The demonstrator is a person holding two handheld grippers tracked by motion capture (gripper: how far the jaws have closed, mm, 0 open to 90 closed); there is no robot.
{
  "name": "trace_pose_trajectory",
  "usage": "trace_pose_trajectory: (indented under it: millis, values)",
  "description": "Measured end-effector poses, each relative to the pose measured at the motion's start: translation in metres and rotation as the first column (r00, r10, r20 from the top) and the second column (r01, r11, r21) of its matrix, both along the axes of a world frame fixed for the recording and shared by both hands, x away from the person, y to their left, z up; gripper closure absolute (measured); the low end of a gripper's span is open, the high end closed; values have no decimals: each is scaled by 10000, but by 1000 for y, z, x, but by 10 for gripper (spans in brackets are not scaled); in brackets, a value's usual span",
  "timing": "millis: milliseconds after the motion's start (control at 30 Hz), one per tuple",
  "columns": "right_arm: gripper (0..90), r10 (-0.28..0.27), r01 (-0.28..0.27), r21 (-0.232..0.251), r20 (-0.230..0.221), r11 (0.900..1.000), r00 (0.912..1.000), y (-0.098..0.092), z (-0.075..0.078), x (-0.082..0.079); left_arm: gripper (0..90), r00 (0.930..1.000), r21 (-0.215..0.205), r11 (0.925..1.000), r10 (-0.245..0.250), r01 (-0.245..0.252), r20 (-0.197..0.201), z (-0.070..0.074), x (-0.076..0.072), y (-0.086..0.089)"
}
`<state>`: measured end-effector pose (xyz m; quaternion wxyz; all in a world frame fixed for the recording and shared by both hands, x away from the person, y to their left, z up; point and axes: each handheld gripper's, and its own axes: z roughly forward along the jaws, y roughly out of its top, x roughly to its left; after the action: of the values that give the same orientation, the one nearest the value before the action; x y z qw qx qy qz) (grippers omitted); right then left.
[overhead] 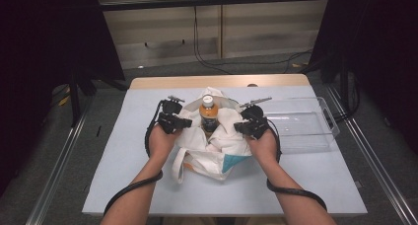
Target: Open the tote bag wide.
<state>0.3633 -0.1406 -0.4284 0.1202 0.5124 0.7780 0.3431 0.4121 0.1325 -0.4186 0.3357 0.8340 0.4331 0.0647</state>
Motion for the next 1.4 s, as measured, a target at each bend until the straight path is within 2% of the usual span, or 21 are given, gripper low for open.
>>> trace_pose_trajectory:
  millis: [567, 833, 1000, 1067, 1100, 1400]
  values:
    - [900, -19, 19, 21, 33, 10000, 10000, 4, -11, -6, 900, 10000, -32, 10000, 3, -2, 41, -2, 0, 0]
    - [900, -52, 52, 32, 80, 10000, 10000, 4, -16, -8, 900, 9999, -18, 10000, -20, 20, -103, -8, 0, 1]
    - [900, -15, 17, -156, 156, 9999, 9999, 6, -17, -10, 900, 9999, 25, 10000, 8, -8, -167, -13, 0, 1]
    - [900, 34, -30, -223, 220, 9997, 9998, 6, -18, -10, 900, 9998, -57, 9998, 164, -165, -118, -15, -1, 0]
    - [900, 25, -20, -224, 219, 9997, 9998, 6, -18, -10, 900, 9998, -16, 10000, 6, -6, -182, -16, 0, 1]
    - [900, 91, -84, -288, 215, 9995, 9997, 8, -21, -11, 900, 9998, 75, 10000, 30, -28, -205, -21, -1, 1]
